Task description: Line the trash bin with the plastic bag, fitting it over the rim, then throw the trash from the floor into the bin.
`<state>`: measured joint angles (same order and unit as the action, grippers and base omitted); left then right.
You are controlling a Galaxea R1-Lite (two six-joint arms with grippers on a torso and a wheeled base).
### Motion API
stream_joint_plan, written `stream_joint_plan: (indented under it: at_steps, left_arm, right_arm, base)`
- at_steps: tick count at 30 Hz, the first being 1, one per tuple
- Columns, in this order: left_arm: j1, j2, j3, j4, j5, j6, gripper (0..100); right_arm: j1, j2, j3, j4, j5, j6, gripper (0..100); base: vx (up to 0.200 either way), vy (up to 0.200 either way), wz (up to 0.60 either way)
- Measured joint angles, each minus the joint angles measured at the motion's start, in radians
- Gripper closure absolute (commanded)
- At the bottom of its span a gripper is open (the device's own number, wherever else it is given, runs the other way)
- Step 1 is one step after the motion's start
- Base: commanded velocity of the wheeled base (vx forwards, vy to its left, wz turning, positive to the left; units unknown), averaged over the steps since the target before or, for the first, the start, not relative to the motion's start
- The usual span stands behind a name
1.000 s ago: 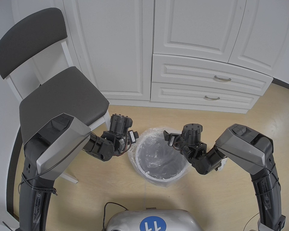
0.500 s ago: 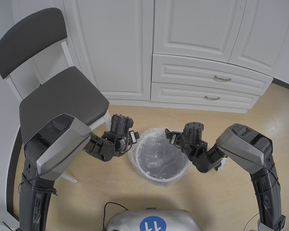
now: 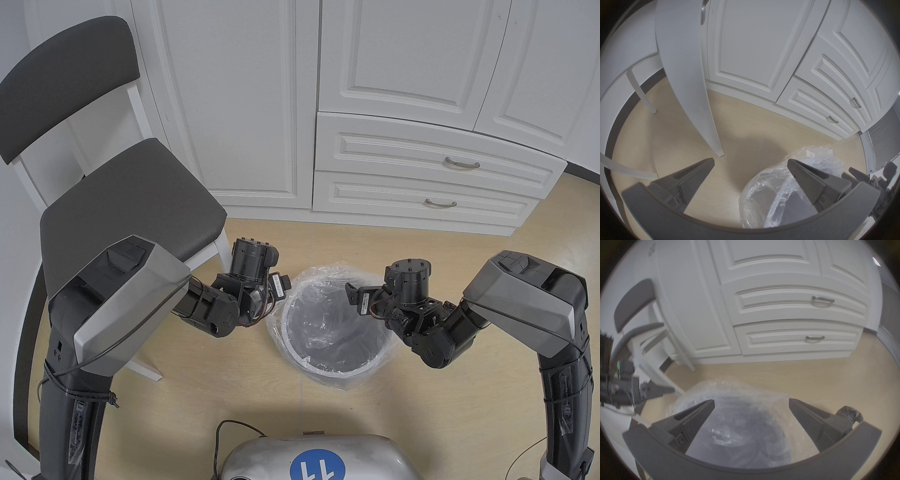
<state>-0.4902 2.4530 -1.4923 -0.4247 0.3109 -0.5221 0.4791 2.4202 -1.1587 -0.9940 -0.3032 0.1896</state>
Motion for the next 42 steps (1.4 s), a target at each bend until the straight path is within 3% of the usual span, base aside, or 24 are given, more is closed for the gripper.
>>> stream_joint_plan:
  at_steps: [8, 13, 18, 42]
  left_arm:
    - [-0.001, -0.007, 0.008, -0.002, 0.001, 0.004, 0]
    - [-0.002, -0.008, 0.009, -0.01, 0.01, 0.008, 0]
    - [-0.002, -0.009, 0.01, -0.021, 0.016, 0.01, 0]
    - [-0.002, -0.011, 0.01, -0.023, 0.017, 0.009, 0]
  right_arm:
    - [0.029, 0.028, 0.049, -0.103, -0.016, -0.119, 0]
    - [0.033, 0.094, 0.026, -0.233, -0.096, -0.23, 0]
    - [0.03, 0.164, -0.018, -0.337, -0.128, -0.319, 0]
    - [0.007, 0.249, -0.211, -0.378, -0.153, -0.286, 0]
  base:
    - [0.0, 0.0, 0.0]
    - [0.0, 0.0, 0.0]
    - [0.0, 0.0, 0.0]
    - [0.0, 0.0, 0.0]
